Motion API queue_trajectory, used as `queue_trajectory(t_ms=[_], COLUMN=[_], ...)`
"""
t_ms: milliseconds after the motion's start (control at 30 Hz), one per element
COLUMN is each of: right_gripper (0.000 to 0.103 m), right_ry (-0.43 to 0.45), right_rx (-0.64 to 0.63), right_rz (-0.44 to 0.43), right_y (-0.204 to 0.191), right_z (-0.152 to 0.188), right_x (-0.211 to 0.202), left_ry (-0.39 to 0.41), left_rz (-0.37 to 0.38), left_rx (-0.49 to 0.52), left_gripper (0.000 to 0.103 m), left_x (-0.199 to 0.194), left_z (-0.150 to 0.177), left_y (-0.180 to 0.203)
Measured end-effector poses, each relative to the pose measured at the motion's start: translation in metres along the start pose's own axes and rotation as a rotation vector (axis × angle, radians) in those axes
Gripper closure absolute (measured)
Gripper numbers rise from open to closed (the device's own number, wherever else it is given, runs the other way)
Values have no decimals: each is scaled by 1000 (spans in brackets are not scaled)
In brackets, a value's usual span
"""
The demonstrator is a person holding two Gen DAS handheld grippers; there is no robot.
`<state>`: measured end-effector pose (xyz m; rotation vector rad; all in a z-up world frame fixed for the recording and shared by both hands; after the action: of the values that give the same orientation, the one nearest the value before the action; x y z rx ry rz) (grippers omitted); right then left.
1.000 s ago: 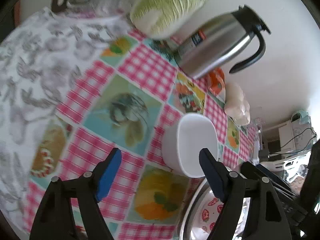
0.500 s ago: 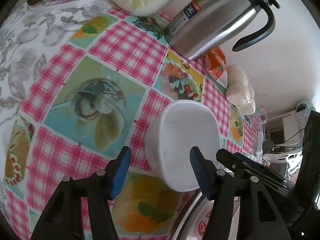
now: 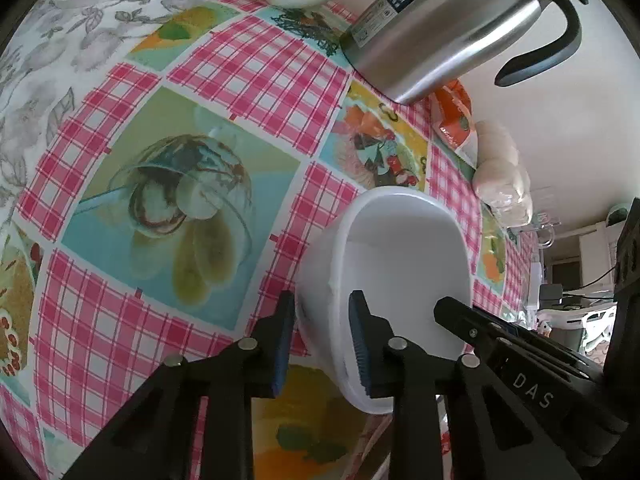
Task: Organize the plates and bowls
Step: 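Close both grippers on the white square bowl rim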
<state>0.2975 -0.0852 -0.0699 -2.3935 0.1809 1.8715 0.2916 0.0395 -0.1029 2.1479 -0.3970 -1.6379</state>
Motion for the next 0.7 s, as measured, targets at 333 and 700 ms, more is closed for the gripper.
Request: queue_trajectory(t_ms=[333, 700], right_gripper=[85, 95], right_ry=[-27, -6], right_rx=[-25, -67], right_rz=[8, -8], right_y=[-1, -20], right_z=[-1, 4], right_x=[11, 4], left_ry=[-9, -2], left_rz=[28, 33], left_rx=[-35, -50], left_gripper=[77, 82], left_x=[12, 0], left_z=[2, 10], left_y=[-3, -13])
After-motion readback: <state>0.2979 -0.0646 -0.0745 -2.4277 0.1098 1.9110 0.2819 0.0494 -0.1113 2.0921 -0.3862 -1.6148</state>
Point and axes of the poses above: each gripper's, at about its wrist camera, not at the fingertips, and x roughly the way its jaws point, y to its right, z to its underside, the point moved 6 cm from there along x, roughly the way its jaws point, and after that the axes turned 3 degrees about y, right-handed, at the moved point
